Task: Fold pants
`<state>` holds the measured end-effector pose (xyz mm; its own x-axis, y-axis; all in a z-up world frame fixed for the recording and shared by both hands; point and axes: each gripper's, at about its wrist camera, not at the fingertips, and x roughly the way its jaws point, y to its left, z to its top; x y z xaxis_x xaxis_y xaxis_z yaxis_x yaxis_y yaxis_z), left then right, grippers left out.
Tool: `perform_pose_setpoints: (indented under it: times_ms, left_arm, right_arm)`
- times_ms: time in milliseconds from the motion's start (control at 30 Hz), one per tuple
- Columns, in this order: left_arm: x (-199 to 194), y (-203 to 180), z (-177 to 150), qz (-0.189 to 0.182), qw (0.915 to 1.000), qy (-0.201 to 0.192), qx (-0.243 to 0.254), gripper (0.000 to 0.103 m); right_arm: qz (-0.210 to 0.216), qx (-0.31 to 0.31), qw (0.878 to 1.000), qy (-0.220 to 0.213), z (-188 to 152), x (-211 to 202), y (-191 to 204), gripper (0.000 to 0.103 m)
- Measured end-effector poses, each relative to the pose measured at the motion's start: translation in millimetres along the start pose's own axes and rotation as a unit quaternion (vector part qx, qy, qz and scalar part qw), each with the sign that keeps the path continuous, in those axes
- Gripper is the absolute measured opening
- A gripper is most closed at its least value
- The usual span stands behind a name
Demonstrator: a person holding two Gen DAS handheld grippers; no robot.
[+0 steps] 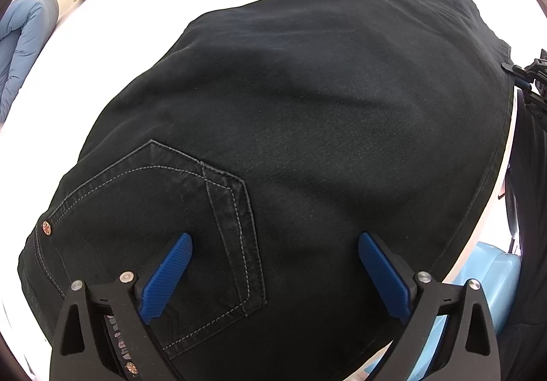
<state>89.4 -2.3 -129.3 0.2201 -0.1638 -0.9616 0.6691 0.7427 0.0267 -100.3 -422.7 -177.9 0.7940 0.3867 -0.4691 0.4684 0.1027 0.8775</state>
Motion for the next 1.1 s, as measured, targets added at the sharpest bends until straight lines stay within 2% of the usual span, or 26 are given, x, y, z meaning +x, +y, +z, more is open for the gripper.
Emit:
perform_pose_setpoints:
  times_ms: [200, 300, 400, 500, 600, 667, 733, 767, 833, 967, 1100]
  left_arm:
    - [-0.7, -2.2, 2.9, 0.0, 1.0, 0.001, 0.001, 0.101]
    - [0.7, -1.7, 3.1, 0.0, 1.0, -0.001, 0.0, 0.102]
    - [1.5, 0.5, 2.6, 0.0, 1.0, 0.0, 0.0, 0.103]
    - [1.8, 2.0, 2.3, 0.0, 1.0, -0.001, 0.0, 0.103]
    - [1.0, 1.4, 1.9, 0.0, 1.0, -0.003, -0.001, 0.103]
    - [1.1, 2.1, 1.6, -0.001, 1.0, -0.003, -0.001, 0.103]
    - [1.4, 3.1, 0.6, -0.002, 1.0, -0.003, -0.001, 0.103]
    - [1.2, 3.2, 0.4, -0.001, 1.0, -0.003, -0.001, 0.103]
    - [0.7, 3.3, -0.4, 0.0, 1.0, -0.003, -0.002, 0.103]
    - [-0.2, 0.2, 1.1, 0.004, 1.0, -0.002, -0.006, 0.103]
    - [-2.3, 1.0, -2.8, 0.004, 0.9999, -0.007, -0.013, 0.103]
  right_arm:
    - [-0.016, 0.008, 1.0, -0.008, -11.4, -5.6, 6.6, 0.001]
    - [-0.022, 0.018, 1.0, -0.002, -8.5, 1.6, -4.6, 0.001]
    - [0.003, 0.048, 0.999, 0.013, -2.5, 13.9, -19.1, 0.001]
    - [0.002, 0.05, 0.999, 0.015, -1.6, 10.6, -14.2, 0.003]
    - [-0.032, 0.022, 0.999, -0.009, 2.9, -17.6, -5.7, 0.012]
    - [-0.064, 0.005, 0.997, -0.031, 7.4, -36.1, 4.0, 0.022]
    - [-0.051, -0.014, 0.997, -0.052, 14.5, -49.8, 18.6, 0.031]
    - [-0.033, -0.027, 0.997, -0.058, 18.4, -51.1, 28.9, 0.042]
    - [-0.005, -0.049, 0.998, -0.049, 23.3, -44.3, 49.1, 0.058]
    - [0.037, -0.118, 0.992, 0.017, 29.1, 9.7, 91.1, 0.058]
    - [-0.01, -0.069, 0.997, 0.032, 52.1, 45.6, 62.5, 0.057]
